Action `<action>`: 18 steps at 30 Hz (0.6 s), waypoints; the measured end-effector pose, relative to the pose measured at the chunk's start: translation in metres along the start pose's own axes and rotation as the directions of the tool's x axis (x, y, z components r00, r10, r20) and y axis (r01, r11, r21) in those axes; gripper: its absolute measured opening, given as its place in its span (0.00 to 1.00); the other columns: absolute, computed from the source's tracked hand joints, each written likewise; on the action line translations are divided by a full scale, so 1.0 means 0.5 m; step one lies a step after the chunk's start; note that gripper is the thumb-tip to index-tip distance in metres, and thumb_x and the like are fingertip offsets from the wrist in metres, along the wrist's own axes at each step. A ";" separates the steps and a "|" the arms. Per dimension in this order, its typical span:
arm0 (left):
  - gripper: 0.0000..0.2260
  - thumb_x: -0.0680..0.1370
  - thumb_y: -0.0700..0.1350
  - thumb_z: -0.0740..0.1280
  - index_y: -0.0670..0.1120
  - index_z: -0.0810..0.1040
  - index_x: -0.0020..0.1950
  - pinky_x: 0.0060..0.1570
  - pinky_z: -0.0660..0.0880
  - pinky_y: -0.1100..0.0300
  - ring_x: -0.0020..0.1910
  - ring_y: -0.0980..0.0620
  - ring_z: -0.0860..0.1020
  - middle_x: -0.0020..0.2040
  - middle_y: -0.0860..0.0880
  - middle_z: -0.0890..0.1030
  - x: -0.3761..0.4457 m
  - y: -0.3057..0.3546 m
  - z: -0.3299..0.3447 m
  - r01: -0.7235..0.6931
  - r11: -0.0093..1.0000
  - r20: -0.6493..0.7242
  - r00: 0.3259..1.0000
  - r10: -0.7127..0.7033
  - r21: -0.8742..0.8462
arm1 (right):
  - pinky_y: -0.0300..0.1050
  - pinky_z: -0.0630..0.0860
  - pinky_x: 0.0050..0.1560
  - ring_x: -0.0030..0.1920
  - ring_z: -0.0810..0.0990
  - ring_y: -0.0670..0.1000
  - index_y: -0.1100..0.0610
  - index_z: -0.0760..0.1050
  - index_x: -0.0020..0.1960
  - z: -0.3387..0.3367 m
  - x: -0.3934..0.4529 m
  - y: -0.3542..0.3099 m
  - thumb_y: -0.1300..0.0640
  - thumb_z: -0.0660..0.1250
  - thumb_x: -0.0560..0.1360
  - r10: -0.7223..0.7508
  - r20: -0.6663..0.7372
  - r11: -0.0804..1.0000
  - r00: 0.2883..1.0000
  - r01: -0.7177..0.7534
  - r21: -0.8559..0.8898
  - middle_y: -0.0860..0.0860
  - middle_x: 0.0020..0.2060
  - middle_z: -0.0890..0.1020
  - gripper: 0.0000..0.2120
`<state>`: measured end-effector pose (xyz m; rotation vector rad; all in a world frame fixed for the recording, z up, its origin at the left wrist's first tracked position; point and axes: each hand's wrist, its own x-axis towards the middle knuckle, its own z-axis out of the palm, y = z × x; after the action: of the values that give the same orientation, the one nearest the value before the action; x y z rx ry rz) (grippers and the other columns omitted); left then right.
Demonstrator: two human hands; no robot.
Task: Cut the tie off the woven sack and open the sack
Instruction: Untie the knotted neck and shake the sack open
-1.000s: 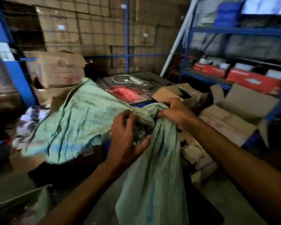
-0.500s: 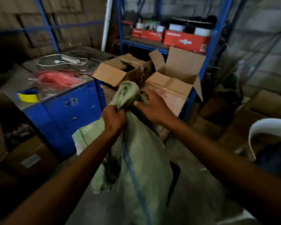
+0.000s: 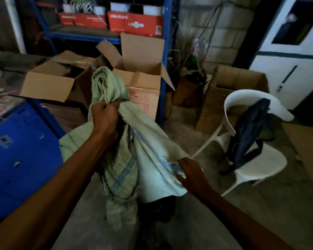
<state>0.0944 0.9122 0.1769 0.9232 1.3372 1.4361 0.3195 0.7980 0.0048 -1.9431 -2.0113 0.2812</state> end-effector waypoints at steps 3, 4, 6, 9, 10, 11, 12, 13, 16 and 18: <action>0.10 0.72 0.36 0.65 0.39 0.81 0.51 0.47 0.81 0.49 0.47 0.41 0.82 0.50 0.39 0.83 0.018 -0.004 -0.016 0.039 0.995 0.088 0.996 -0.031 -0.094 | 0.46 0.75 0.40 0.38 0.80 0.57 0.57 0.78 0.40 -0.011 0.016 0.034 0.58 0.62 0.72 0.247 -0.146 0.965 0.958 -0.230 0.129 0.56 0.35 0.82 0.07; 0.08 0.73 0.36 0.65 0.41 0.82 0.49 0.47 0.81 0.49 0.46 0.42 0.82 0.49 0.40 0.83 0.027 -0.006 -0.027 0.025 0.996 0.082 0.996 -0.018 -0.081 | 0.48 0.76 0.41 0.38 0.81 0.58 0.58 0.77 0.44 -0.017 0.023 0.034 0.59 0.61 0.76 0.349 -0.177 0.925 0.920 -0.308 0.223 0.58 0.38 0.82 0.07; 0.06 0.72 0.41 0.67 0.44 0.83 0.44 0.51 0.80 0.45 0.48 0.41 0.82 0.48 0.41 0.84 0.051 -0.016 -0.054 -0.004 1.000 0.084 0.996 0.007 -0.027 | 0.56 0.79 0.42 0.39 0.80 0.59 0.58 0.73 0.48 -0.030 0.039 0.014 0.56 0.58 0.79 0.489 -0.182 0.820 0.853 -0.379 0.428 0.58 0.39 0.81 0.08; 0.06 0.70 0.49 0.69 0.48 0.83 0.42 0.54 0.78 0.42 0.49 0.43 0.82 0.49 0.43 0.84 0.096 -0.053 -0.102 -0.016 0.996 0.085 0.996 0.008 0.091 | 0.59 0.77 0.48 0.43 0.79 0.60 0.63 0.73 0.51 -0.066 0.079 -0.030 0.57 0.56 0.79 0.519 -0.314 0.794 0.795 -0.312 0.522 0.61 0.41 0.79 0.11; 0.06 0.71 0.49 0.69 0.49 0.83 0.42 0.54 0.78 0.43 0.49 0.43 0.82 0.48 0.44 0.84 0.108 -0.071 -0.116 0.007 0.991 0.084 0.996 -0.019 0.132 | 0.59 0.75 0.50 0.45 0.79 0.62 0.65 0.73 0.52 -0.084 0.099 -0.036 0.59 0.56 0.79 0.491 -0.361 0.823 0.793 -0.287 0.489 0.65 0.43 0.80 0.11; 0.06 0.71 0.49 0.69 0.49 0.82 0.41 0.54 0.78 0.44 0.48 0.43 0.82 0.47 0.44 0.84 0.113 -0.084 -0.126 0.031 0.982 0.086 0.995 -0.047 0.186 | 0.58 0.73 0.50 0.47 0.79 0.64 0.66 0.73 0.52 -0.105 0.116 -0.037 0.59 0.56 0.79 0.446 -0.390 0.861 0.806 -0.266 0.434 0.67 0.45 0.80 0.12; 0.05 0.72 0.49 0.68 0.48 0.81 0.40 0.53 0.78 0.45 0.47 0.43 0.82 0.45 0.44 0.84 0.114 -0.099 -0.134 0.045 0.973 0.090 0.994 -0.067 0.225 | 0.57 0.73 0.49 0.47 0.79 0.65 0.66 0.72 0.53 -0.122 0.133 -0.035 0.59 0.56 0.79 0.391 -0.400 0.898 0.829 -0.247 0.365 0.67 0.46 0.80 0.12; 0.05 0.73 0.47 0.68 0.48 0.80 0.38 0.51 0.78 0.49 0.45 0.44 0.81 0.42 0.45 0.83 0.118 -0.118 -0.142 0.061 0.962 0.093 0.992 -0.088 0.267 | 0.57 0.74 0.47 0.46 0.79 0.65 0.65 0.72 0.52 -0.137 0.148 -0.033 0.58 0.56 0.79 0.328 -0.403 0.932 0.854 -0.222 0.287 0.67 0.45 0.80 0.12; 0.08 0.76 0.44 0.67 0.46 0.74 0.37 0.40 0.71 0.58 0.34 0.49 0.73 0.36 0.45 0.76 0.113 -0.184 -0.141 0.111 0.924 0.123 0.978 -0.166 0.365 | 0.55 0.74 0.40 0.40 0.80 0.65 0.62 0.72 0.49 -0.172 0.170 -0.022 0.56 0.57 0.79 0.144 -0.404 0.990 0.903 -0.132 0.055 0.66 0.40 0.81 0.11; 0.11 0.77 0.41 0.65 0.44 0.71 0.35 0.32 0.69 0.62 0.30 0.51 0.68 0.32 0.44 0.71 0.114 -0.242 -0.134 0.180 0.895 0.100 0.966 -0.240 0.408 | 0.55 0.75 0.38 0.38 0.80 0.65 0.62 0.73 0.49 -0.193 0.175 -0.006 0.57 0.59 0.78 0.063 -0.387 0.995 0.920 -0.090 -0.052 0.65 0.39 0.82 0.09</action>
<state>0.0312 0.9440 0.0450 1.0832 1.5932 0.9255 0.3506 0.8768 0.1040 -1.9386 -1.7108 -0.1476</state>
